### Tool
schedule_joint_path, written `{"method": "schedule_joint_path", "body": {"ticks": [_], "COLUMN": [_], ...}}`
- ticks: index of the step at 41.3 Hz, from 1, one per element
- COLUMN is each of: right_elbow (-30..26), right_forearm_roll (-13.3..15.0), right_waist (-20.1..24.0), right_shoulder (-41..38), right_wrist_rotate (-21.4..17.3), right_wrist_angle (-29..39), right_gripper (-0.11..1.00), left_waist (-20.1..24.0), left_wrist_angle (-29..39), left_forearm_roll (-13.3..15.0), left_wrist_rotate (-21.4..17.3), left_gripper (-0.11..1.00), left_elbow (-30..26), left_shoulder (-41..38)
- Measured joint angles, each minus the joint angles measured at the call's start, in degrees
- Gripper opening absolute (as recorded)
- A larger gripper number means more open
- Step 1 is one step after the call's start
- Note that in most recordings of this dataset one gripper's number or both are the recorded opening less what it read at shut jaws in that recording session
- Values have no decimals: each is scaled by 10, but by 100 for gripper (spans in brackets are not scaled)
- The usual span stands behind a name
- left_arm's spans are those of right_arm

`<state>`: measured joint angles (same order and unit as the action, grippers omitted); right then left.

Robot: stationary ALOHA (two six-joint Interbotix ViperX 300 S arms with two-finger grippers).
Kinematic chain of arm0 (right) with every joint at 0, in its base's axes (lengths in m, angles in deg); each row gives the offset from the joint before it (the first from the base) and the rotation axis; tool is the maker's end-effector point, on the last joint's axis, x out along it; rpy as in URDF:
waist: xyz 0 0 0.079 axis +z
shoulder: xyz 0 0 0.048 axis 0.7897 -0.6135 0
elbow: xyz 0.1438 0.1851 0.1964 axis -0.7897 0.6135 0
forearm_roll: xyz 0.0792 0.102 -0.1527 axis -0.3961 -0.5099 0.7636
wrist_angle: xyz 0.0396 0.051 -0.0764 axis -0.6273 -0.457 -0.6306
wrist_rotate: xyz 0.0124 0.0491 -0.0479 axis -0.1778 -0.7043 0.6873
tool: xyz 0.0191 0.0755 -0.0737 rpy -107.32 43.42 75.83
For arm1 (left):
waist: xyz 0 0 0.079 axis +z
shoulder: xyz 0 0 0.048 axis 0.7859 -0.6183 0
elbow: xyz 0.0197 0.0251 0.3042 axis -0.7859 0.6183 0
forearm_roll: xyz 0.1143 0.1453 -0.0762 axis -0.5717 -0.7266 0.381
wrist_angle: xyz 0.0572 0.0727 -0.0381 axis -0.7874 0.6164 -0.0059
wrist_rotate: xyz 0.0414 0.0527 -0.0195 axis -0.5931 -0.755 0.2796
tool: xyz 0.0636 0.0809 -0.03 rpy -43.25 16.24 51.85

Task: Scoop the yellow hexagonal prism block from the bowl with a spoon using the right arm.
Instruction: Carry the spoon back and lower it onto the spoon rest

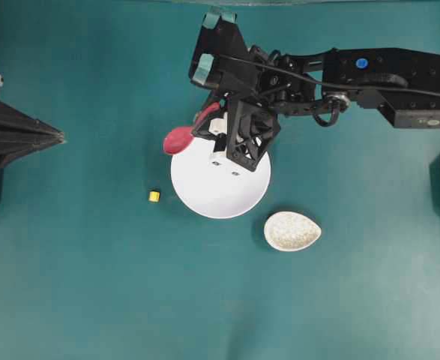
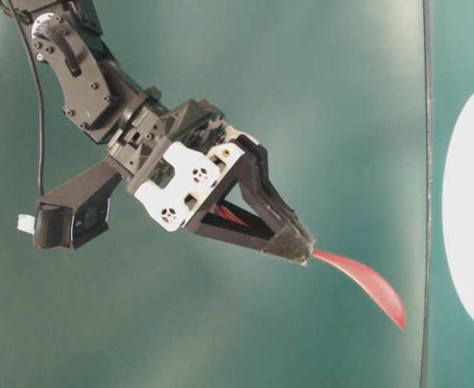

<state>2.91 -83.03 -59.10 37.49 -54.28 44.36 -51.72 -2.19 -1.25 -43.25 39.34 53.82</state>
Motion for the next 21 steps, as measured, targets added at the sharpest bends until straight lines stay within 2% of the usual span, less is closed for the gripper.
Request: {"method": "schedule_joint_path", "body": {"ticks": [7, 21], "right_elbow": [0, 0], "right_forearm_roll": [0, 0], "right_waist": [-1, 0], "right_shoulder": [1, 0], "right_wrist_rotate": [0, -7], "right_wrist_angle": [7, 74], "right_gripper": [24, 24], "left_waist": [0, 0], "left_wrist_angle": [0, 4], "left_forearm_roll": [1, 0], "left_wrist_rotate": [0, 0], "left_gripper": [6, 6], "left_elbow": [0, 1], "left_shoulder": [0, 0]}}
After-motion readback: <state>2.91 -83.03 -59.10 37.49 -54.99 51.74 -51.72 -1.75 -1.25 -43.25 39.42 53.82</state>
